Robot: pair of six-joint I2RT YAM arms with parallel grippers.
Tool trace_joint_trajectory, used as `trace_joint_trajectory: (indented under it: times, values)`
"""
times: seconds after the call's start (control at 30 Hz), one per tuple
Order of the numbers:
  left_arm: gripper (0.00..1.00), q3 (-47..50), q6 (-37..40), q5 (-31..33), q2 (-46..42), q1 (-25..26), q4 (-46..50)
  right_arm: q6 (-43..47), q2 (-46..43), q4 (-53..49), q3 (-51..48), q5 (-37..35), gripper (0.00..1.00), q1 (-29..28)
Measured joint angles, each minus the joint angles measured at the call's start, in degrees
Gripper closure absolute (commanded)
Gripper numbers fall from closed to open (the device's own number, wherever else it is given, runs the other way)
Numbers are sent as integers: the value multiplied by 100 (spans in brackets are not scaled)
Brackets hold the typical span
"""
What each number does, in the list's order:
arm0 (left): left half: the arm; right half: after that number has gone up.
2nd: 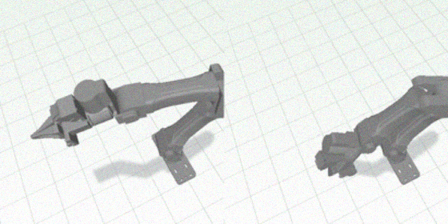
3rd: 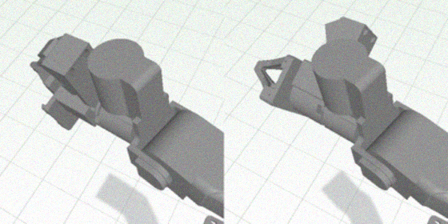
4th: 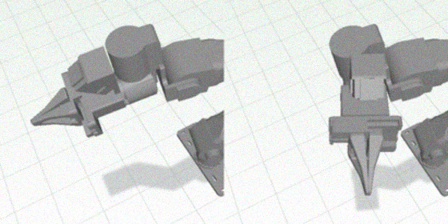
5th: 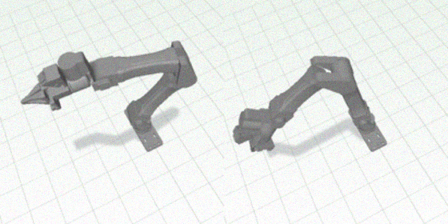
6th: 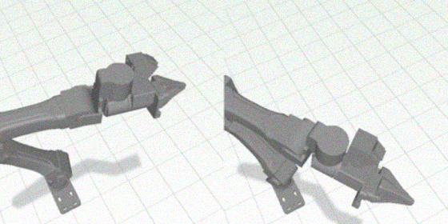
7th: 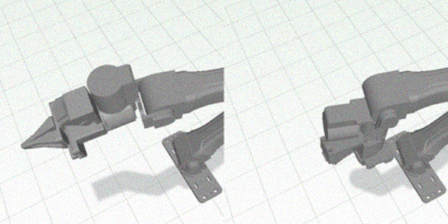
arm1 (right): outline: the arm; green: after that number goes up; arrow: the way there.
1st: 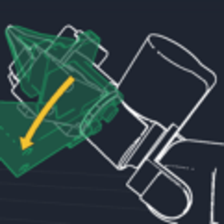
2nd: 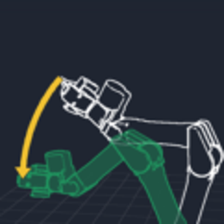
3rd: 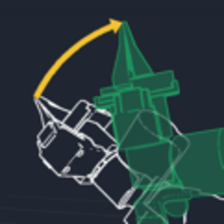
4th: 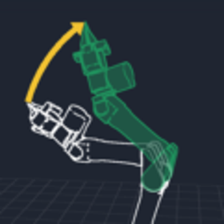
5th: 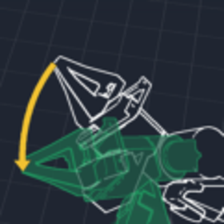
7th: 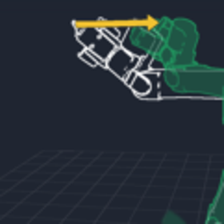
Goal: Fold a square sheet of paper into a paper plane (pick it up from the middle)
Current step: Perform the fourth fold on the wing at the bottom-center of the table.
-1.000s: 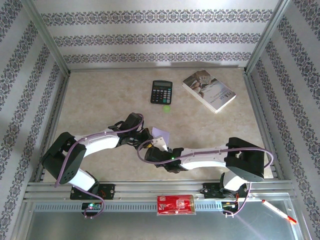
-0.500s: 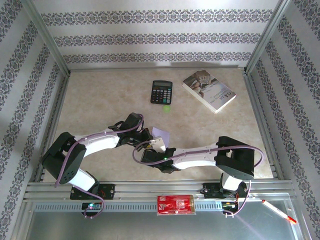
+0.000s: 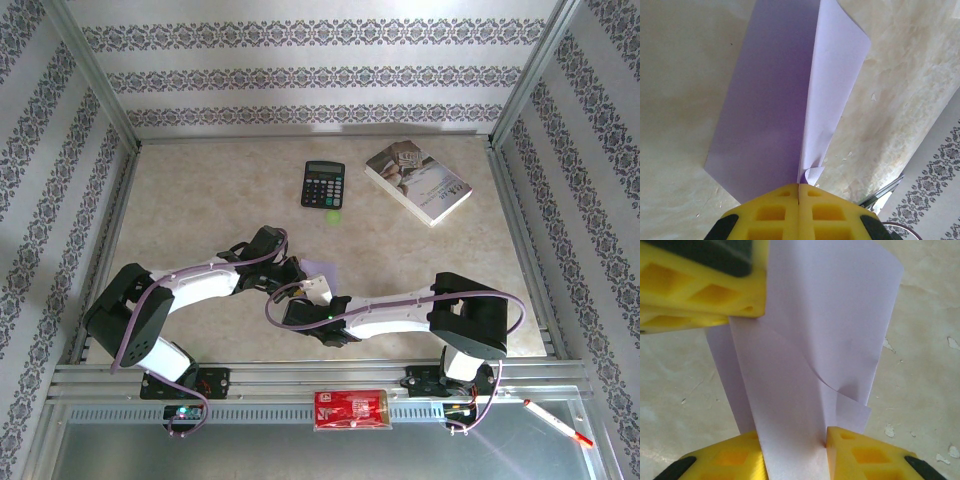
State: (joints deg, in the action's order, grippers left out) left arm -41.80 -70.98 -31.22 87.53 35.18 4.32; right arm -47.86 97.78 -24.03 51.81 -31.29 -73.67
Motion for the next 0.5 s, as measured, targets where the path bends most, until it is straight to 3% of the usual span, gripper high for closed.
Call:
trace_joint_trajectory:
  times: [0.5]
  values:
    - [100,0,2,-2,17,0,0,-26,-2,28,-7,-42,91,4]
